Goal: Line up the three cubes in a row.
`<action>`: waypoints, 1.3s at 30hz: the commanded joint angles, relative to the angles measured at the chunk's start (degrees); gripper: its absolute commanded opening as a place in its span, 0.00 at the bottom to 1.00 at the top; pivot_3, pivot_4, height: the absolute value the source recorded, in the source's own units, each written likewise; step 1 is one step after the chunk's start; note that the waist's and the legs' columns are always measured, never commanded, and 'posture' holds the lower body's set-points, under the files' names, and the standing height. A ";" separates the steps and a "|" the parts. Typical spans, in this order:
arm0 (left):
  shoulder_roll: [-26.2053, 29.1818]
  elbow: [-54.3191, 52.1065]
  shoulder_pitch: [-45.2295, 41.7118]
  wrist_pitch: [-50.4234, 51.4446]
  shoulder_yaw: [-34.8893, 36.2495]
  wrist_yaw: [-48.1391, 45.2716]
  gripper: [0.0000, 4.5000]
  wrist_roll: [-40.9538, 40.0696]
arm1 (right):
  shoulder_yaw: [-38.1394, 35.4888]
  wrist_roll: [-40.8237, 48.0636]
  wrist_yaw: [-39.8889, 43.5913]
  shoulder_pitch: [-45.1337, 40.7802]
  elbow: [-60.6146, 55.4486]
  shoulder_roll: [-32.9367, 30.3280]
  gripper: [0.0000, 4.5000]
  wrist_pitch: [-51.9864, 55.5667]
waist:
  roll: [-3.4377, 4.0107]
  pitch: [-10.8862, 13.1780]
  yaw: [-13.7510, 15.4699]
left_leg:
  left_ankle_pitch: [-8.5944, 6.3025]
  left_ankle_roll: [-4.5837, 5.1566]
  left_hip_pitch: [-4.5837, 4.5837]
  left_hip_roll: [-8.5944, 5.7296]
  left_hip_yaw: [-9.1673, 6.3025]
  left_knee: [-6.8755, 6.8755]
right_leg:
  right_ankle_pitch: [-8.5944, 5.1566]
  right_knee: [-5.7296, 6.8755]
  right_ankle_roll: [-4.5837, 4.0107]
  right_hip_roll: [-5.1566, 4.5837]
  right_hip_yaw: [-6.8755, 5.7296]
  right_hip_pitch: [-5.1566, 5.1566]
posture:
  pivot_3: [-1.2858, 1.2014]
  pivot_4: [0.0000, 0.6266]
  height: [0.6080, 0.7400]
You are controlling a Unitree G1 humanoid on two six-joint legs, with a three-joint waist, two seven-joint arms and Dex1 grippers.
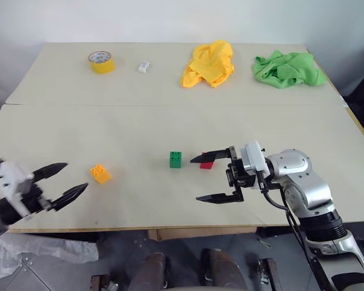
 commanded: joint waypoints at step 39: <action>-7.56 67.26 -62.92 -32.95 -38.18 -27.55 0.34 22.17 | -13.53 -0.27 -10.45 9.52 -6.98 -12.18 1.00 3.59 | -0.15 0.11 1.15 | 0.05 0.27 -0.28 -0.18 0.41 0.39 | 0.06 0.24 0.19 0.20 -0.67 -0.20 | 0.52 0.24 1.00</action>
